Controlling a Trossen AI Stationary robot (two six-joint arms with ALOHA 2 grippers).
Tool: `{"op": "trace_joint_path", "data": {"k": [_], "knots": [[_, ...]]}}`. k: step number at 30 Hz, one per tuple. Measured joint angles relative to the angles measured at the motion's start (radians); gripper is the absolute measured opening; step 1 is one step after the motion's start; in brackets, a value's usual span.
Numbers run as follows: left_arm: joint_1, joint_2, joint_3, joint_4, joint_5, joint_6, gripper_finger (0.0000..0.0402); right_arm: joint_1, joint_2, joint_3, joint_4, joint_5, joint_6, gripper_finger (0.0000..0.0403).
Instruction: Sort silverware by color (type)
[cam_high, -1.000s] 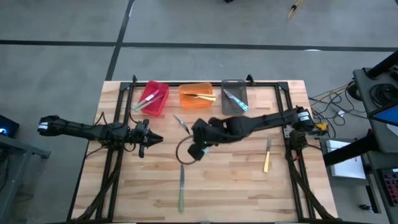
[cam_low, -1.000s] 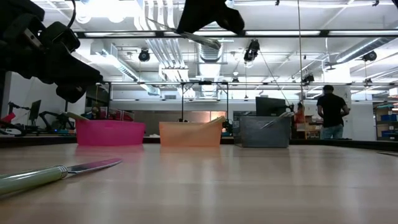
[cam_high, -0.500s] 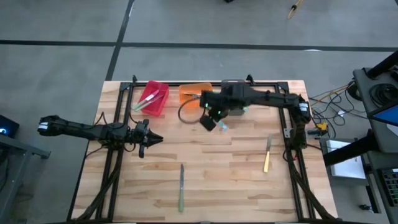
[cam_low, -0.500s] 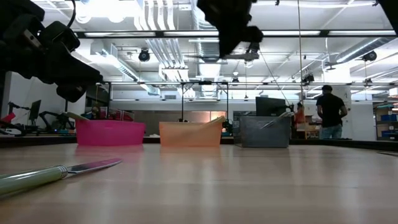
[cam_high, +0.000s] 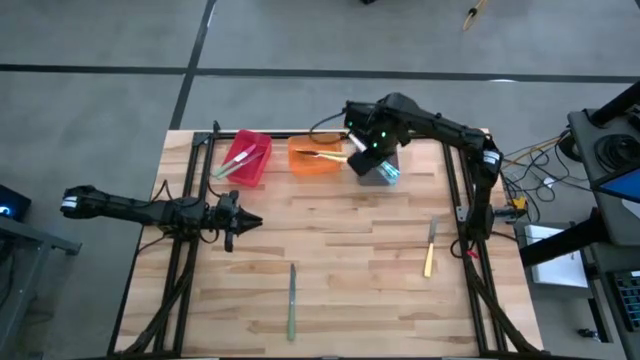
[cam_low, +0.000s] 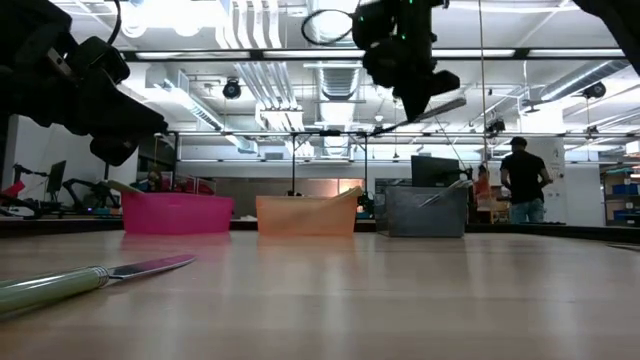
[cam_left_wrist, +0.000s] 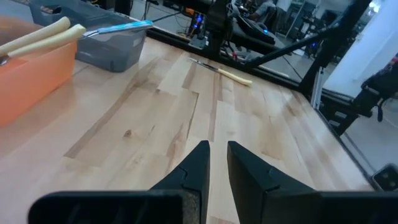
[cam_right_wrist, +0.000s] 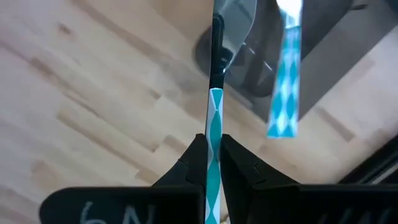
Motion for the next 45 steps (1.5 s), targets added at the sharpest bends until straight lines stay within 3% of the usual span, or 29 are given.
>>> {"op": "trace_joint_path", "data": {"k": [17,26,36,45], "knots": [[0.000,0.001,0.000,0.048,-0.044,-0.059,0.0038,-0.291,0.005,-0.210,-0.003,0.005,-0.252,0.0013],[0.000,0.001,0.000,0.058,-0.094,-0.060,0.0038,-0.313,0.005,-0.265,-0.002,0.006,-0.319,0.0013],[0.000,0.001,0.000,0.058,-0.097,0.015,0.0038,-0.310,0.005,-0.265,-0.001,0.005,-0.269,0.0013],[0.000,0.000,0.000,0.065,-0.221,0.078,0.0038,-0.259,0.005,-0.265,0.023,0.006,-0.199,0.0013]]}}
